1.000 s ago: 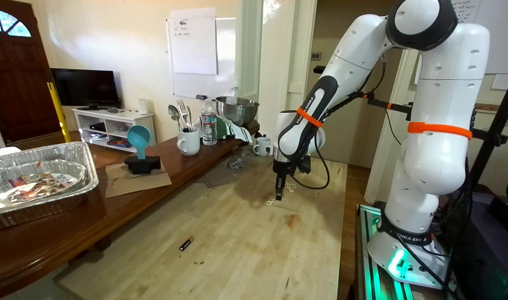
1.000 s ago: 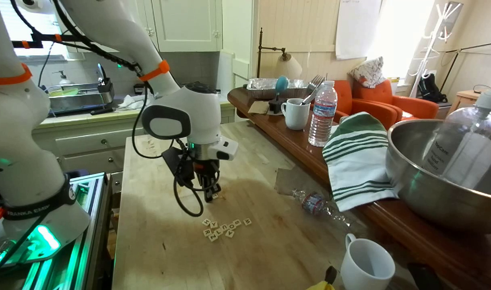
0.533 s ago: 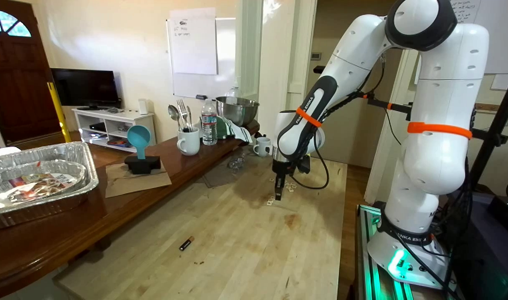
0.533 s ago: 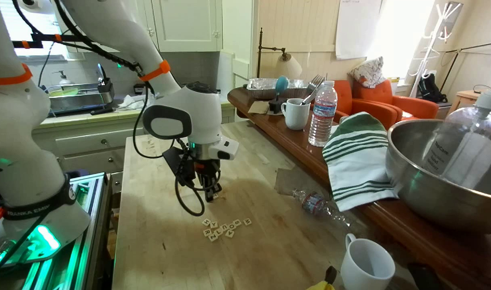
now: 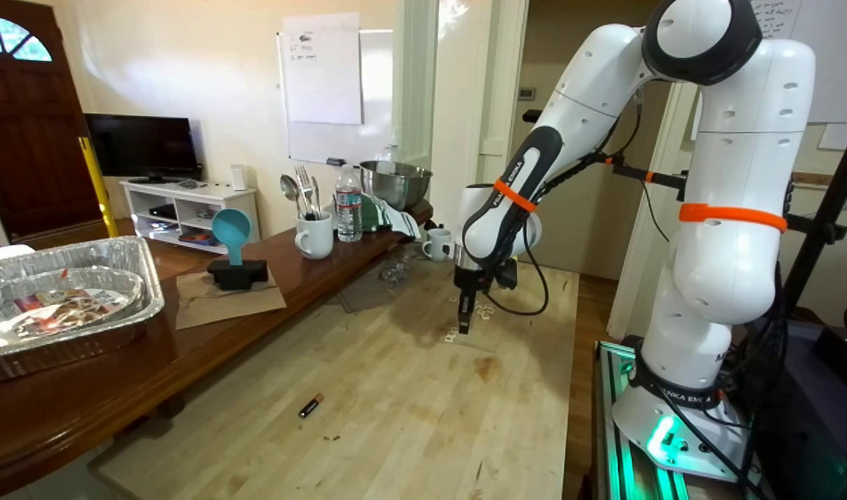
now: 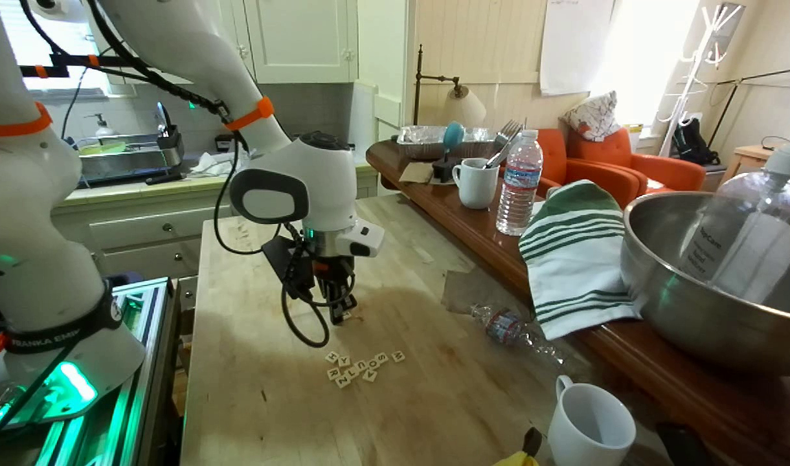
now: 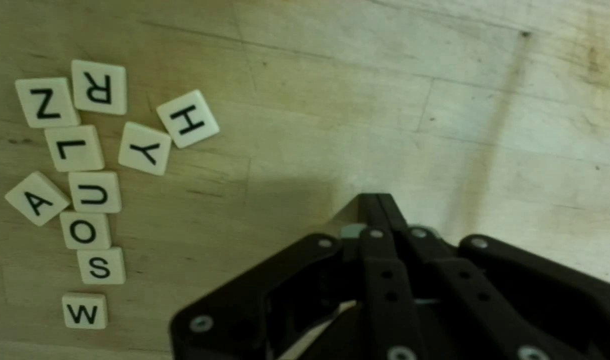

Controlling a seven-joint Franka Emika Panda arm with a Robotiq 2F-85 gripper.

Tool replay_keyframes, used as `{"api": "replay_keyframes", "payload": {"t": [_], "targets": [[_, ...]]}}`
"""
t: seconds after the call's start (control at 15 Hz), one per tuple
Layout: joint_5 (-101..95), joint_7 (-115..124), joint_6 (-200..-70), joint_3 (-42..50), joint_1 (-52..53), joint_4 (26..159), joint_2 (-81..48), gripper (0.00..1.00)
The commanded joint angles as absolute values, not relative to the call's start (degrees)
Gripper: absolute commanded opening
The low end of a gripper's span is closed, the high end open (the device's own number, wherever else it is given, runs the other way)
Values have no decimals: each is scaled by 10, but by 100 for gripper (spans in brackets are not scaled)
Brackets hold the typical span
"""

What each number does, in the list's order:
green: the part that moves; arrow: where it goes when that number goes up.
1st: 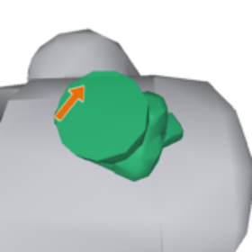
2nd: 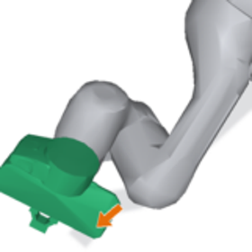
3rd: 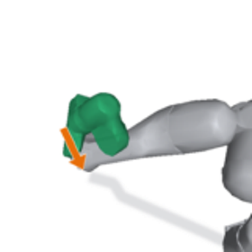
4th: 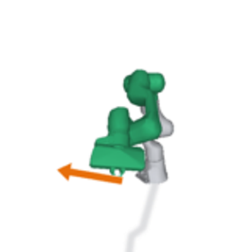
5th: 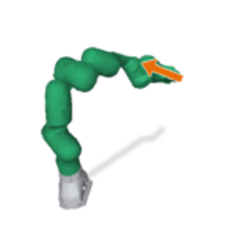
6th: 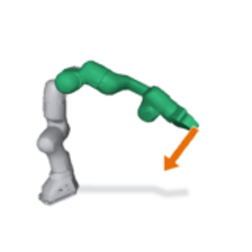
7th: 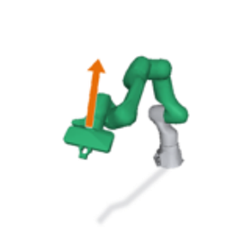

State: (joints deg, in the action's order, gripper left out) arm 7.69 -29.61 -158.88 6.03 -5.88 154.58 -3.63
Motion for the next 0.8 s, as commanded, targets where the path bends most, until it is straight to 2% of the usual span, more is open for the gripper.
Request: {"api": "replay_keyframes", "payload": {"t": [0.0, 0.73], "targets": [[78, -286, -1607, 50, -64, 1535, -64, 0], [90, -289, -1609, 46, -64, 1532, -66, 0]]}}
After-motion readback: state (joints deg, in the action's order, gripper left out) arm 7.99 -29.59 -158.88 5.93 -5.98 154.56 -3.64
